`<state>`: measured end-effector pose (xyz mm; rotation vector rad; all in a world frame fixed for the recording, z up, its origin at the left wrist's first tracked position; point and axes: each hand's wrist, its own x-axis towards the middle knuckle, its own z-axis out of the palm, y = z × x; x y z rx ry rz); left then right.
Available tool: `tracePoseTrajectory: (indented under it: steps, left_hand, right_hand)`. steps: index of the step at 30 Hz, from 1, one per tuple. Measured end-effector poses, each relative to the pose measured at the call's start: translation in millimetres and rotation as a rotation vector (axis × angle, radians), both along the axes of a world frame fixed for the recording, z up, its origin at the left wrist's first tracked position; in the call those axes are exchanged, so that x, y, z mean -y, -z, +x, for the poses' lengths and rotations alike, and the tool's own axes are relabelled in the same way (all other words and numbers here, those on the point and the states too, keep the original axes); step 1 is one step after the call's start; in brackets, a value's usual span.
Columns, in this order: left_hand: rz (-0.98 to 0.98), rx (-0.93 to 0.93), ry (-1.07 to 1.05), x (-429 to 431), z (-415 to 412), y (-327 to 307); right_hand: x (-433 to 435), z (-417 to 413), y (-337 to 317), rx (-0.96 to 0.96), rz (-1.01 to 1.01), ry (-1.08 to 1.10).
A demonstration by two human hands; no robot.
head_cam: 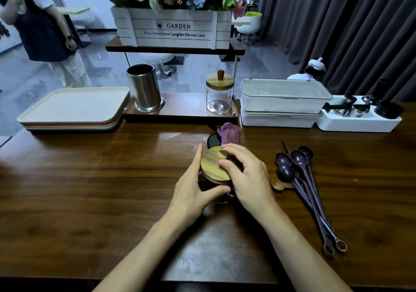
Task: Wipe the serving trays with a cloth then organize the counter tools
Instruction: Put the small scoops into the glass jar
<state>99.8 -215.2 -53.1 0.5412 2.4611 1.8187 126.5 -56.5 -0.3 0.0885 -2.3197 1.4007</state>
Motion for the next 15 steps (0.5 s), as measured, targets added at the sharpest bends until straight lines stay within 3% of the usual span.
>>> tracePoseTrajectory:
  steps: [15]
  left_hand:
    - [-0.040,0.011,0.005,-2.8,-12.7,2.6]
  right_hand:
    - [2.3,-6.3,4.3,-0.041,-0.032,0.090]
